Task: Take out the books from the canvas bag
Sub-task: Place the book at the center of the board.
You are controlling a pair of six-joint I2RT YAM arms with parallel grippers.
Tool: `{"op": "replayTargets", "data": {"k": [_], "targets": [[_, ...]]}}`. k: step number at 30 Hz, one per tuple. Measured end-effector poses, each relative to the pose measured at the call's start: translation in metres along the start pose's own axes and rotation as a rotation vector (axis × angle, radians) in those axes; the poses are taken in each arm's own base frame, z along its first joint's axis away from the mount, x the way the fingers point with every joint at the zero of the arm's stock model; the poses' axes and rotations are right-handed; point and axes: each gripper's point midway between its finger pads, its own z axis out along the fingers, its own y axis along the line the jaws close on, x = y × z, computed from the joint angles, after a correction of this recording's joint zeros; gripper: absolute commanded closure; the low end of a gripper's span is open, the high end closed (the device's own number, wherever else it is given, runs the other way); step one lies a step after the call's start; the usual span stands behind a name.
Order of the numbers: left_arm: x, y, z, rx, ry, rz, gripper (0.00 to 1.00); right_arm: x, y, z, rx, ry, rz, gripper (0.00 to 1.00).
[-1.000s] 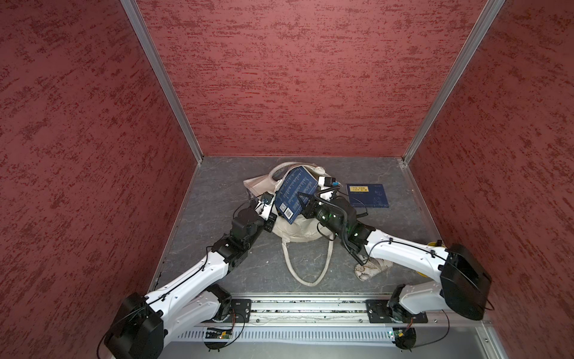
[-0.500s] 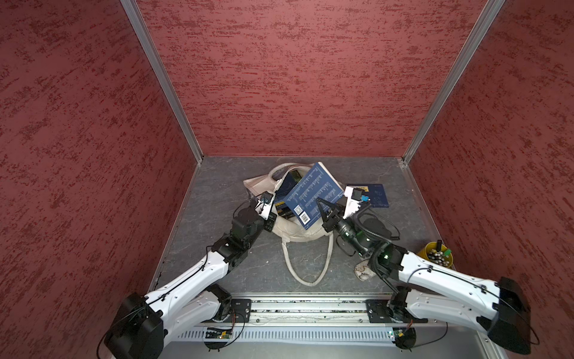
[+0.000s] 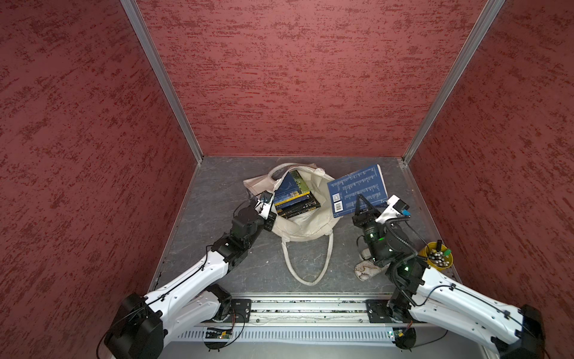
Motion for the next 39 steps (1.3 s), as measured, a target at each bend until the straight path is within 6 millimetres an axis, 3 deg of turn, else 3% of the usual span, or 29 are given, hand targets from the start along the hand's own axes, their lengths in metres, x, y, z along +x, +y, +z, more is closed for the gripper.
{"op": "replayTargets", "data": {"k": [5, 9, 13, 20, 26, 39], "targets": [[-0.001, 0.001, 0.000, -0.003, 0.000, -0.005, 1.00, -0.017, -0.033, -0.002, 0.084, -0.063, 0.059, 1.00], [0.000, 0.000, 0.000, -0.003, 0.007, -0.004, 1.00, -0.022, -0.073, -0.004, 0.167, -0.110, 0.087, 1.00], [0.000, 0.000, 0.000, -0.001, 0.009, -0.003, 1.00, -0.012, -0.111, -0.008, 0.233, -0.110, 0.091, 1.00], [0.001, -0.003, -0.001, 0.006, 0.013, 0.001, 1.00, 0.010, -0.155, -0.001, 0.315, -0.061, 0.094, 1.00], [0.002, -0.003, -0.001, 0.002, 0.015, 0.002, 1.00, 0.041, -0.204, 0.007, 0.409, 0.044, 0.156, 1.00], [0.002, -0.005, -0.001, 0.003, 0.017, 0.006, 1.00, 0.063, -0.259, 0.022, 0.510, 0.131, 0.350, 1.00]]}}
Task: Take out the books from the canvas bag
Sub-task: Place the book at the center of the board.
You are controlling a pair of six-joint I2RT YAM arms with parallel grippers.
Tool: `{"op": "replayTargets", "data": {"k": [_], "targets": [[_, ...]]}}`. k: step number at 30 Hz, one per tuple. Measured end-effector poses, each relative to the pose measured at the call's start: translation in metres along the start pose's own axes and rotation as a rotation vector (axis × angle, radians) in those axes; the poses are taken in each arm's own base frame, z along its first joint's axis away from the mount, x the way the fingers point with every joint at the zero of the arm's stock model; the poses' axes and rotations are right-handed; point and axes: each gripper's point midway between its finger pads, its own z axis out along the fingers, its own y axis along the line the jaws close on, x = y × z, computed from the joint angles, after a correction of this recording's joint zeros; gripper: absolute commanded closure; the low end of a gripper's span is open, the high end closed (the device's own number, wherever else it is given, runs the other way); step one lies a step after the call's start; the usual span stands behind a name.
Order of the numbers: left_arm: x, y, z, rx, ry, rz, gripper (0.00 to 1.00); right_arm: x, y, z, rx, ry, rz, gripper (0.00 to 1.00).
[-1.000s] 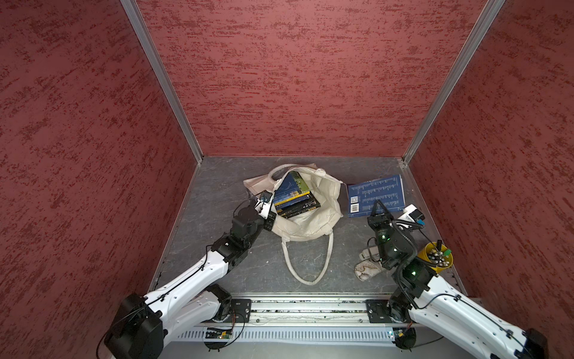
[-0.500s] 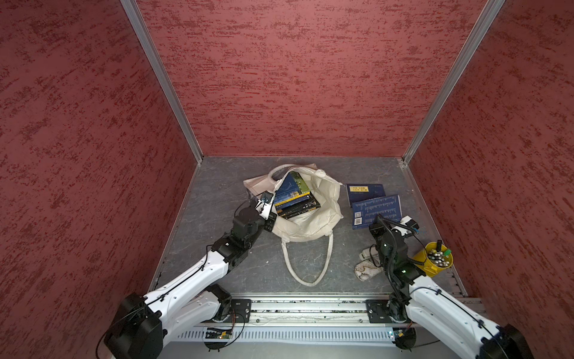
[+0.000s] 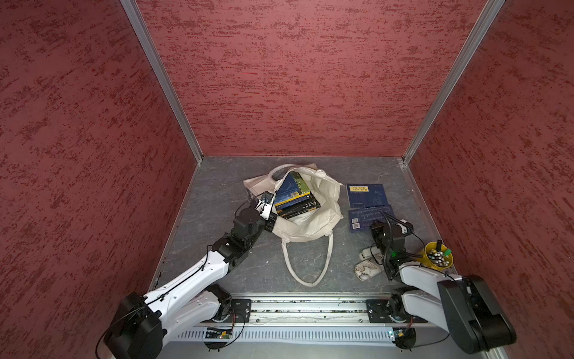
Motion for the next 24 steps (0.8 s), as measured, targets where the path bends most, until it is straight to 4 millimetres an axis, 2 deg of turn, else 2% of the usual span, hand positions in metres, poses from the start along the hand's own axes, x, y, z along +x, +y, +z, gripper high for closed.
{"op": "replayTargets", "data": {"k": [5, 11, 15, 17, 21, 24], "targets": [[0.000, -0.001, 0.000, 0.002, 0.001, 0.001, 1.00, 0.001, -0.007, 0.008, 0.007, 0.018, 0.050, 1.00], [0.000, -0.001, 0.000, 0.003, 0.002, 0.002, 1.00, -0.008, -0.011, 0.014, 0.016, -0.011, 0.076, 1.00], [0.000, -0.001, 0.000, 0.003, 0.002, 0.002, 1.00, -0.013, -0.021, 0.021, 0.049, -0.016, 0.086, 1.00], [0.000, -0.001, 0.000, 0.003, 0.002, 0.002, 1.00, -0.013, -0.024, 0.025, 0.056, -0.006, 0.089, 0.91], [0.000, -0.001, 0.000, 0.003, 0.002, 0.002, 1.00, -0.012, -0.026, 0.029, 0.055, 0.014, 0.098, 0.80], [0.000, -0.001, 0.000, 0.003, 0.002, 0.002, 1.00, -0.013, -0.025, 0.029, 0.049, 0.024, 0.094, 0.67]]}}
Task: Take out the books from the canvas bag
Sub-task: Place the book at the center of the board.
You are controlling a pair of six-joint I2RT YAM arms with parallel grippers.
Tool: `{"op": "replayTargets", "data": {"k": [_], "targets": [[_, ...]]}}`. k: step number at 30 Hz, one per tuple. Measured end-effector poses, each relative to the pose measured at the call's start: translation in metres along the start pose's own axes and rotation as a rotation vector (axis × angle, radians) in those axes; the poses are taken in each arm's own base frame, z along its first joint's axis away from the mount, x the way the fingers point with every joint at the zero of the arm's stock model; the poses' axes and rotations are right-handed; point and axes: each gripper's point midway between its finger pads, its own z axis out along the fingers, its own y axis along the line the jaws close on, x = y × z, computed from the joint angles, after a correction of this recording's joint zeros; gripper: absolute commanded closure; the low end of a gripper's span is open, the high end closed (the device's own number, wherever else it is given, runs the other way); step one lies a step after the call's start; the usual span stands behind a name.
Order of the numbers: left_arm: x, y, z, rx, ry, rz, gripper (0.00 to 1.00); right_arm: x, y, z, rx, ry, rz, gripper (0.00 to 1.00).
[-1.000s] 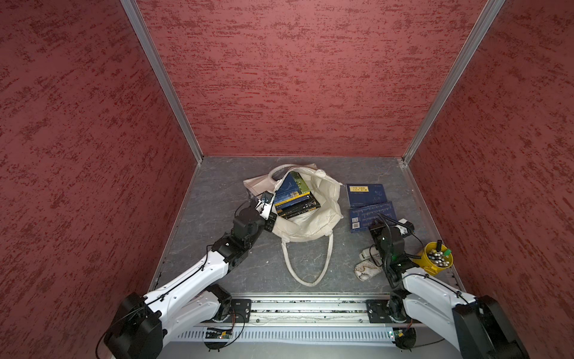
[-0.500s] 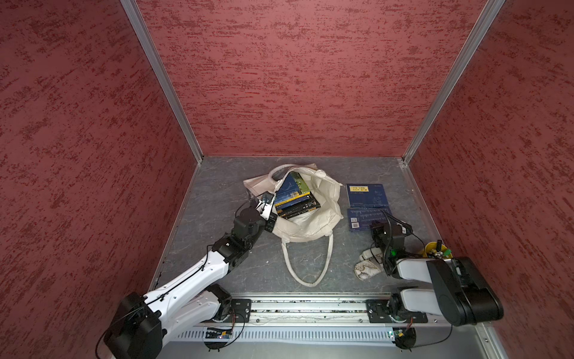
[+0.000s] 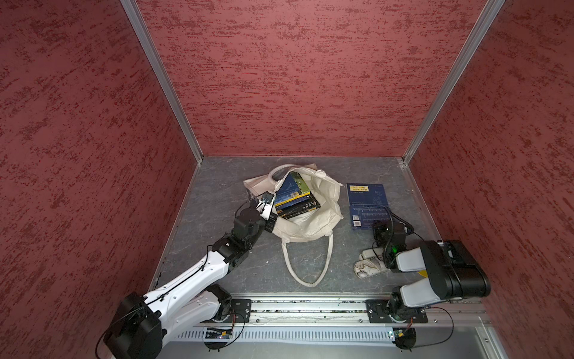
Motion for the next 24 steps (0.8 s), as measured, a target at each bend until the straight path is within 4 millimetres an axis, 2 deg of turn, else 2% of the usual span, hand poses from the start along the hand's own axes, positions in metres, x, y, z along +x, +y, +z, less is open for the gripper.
{"op": "replayTargets", "data": {"k": [3, 9, 10, 11, 24], "targets": [[0.000, 0.000, 0.000, 0.000, 0.000, 0.000, 1.00, -0.001, 0.003, -0.002, -0.004, 0.004, -0.014, 0.52], [0.000, 0.000, 0.000, -0.002, 0.001, 0.001, 1.00, -0.008, 0.026, -0.014, -0.057, -0.017, -0.059, 0.19], [0.000, 0.000, 0.000, -0.002, 0.001, 0.001, 1.00, -0.009, 0.028, -0.016, -0.061, -0.020, -0.065, 0.13], [0.000, 0.000, 0.000, -0.002, 0.000, 0.001, 1.00, -0.011, 0.030, -0.019, -0.063, -0.024, -0.071, 0.02], [0.001, -0.003, -0.002, 0.005, 0.005, 0.014, 1.00, -0.015, 0.043, -0.046, -0.068, -0.029, -0.145, 0.01]]}}
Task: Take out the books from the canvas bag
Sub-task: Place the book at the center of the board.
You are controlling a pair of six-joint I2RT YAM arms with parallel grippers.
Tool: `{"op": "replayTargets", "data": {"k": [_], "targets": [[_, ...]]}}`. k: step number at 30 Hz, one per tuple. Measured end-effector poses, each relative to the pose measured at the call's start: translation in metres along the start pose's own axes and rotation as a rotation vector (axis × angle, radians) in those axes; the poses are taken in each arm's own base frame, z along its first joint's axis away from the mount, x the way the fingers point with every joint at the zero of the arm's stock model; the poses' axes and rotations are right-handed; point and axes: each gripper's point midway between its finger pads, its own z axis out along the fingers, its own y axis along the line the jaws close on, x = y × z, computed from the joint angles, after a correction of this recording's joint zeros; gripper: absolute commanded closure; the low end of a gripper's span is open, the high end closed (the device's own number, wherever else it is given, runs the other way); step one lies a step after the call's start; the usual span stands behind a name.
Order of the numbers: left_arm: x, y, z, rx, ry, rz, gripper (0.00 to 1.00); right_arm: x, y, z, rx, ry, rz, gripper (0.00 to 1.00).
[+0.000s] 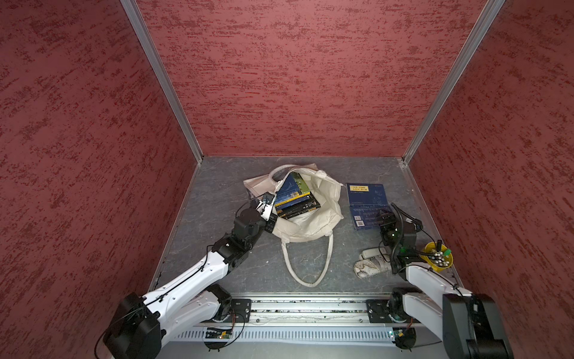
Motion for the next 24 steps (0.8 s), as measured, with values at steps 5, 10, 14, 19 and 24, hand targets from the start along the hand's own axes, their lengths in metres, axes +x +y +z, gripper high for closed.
{"op": "replayTargets", "data": {"k": [5, 10, 14, 19, 24], "targets": [[0.000, 0.000, 0.000, 0.000, -0.001, 0.000, 1.00, -0.002, 0.008, -0.011, -0.026, -0.001, -0.007, 0.01], [0.000, 0.000, 0.000, -0.001, -0.001, 0.000, 1.00, -0.001, 0.012, -0.018, -0.040, 0.008, -0.012, 0.01], [0.000, 0.000, 0.000, -0.002, -0.001, 0.004, 1.00, 0.003, 0.018, -0.024, -0.067, 0.036, -0.016, 0.01], [-0.001, 0.002, -0.001, -0.002, -0.004, 0.002, 1.00, 0.018, 0.042, -0.033, -0.163, 0.106, -0.043, 0.01], [-0.001, 0.002, -0.001, 0.020, 0.003, -0.013, 1.00, 0.060, 0.089, -0.053, -0.298, 0.226, -0.134, 0.04]]}}
